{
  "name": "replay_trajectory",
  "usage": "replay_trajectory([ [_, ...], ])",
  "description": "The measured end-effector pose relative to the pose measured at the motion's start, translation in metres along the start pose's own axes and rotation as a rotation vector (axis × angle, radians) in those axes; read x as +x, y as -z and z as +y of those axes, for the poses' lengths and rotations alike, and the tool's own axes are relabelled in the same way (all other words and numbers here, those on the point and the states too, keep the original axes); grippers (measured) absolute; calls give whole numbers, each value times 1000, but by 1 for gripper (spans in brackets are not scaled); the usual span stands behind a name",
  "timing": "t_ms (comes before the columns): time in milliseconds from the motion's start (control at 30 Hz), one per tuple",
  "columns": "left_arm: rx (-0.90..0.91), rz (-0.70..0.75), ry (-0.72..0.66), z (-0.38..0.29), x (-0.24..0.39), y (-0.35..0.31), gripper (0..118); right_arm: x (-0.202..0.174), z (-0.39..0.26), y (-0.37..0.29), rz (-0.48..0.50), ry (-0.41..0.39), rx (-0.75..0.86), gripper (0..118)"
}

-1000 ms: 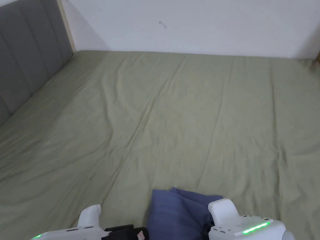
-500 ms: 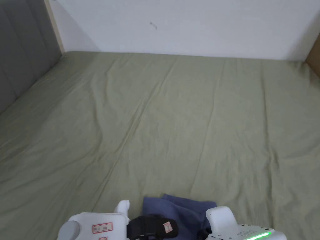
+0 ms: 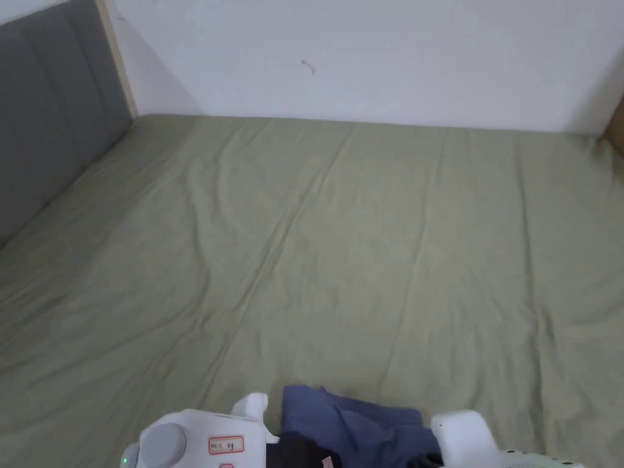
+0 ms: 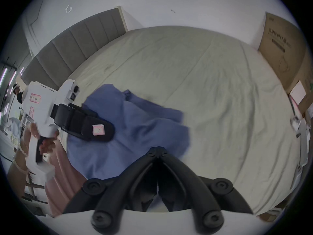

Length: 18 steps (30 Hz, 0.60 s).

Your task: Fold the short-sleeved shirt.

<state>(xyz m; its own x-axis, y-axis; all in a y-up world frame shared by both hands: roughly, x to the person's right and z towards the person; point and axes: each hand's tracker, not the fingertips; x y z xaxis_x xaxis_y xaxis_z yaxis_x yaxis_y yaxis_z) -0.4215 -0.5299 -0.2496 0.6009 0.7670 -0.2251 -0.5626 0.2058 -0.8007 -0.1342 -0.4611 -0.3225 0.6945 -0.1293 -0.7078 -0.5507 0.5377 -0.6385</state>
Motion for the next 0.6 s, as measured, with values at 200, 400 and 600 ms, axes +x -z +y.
replay_trajectory([
  [200, 48, 294, 155, 26, -20, -85, 23, 12, 11, -16, 8, 100, 44, 0],
  [400, 1, 746, 252, 57, -70, -164, 23, 17, 9, -9, -15, 124, 23, 0],
  [600, -21, 1133, 288, 93, -127, -226, 24, 17, 5, 2, -36, 133, -15, 0],
])
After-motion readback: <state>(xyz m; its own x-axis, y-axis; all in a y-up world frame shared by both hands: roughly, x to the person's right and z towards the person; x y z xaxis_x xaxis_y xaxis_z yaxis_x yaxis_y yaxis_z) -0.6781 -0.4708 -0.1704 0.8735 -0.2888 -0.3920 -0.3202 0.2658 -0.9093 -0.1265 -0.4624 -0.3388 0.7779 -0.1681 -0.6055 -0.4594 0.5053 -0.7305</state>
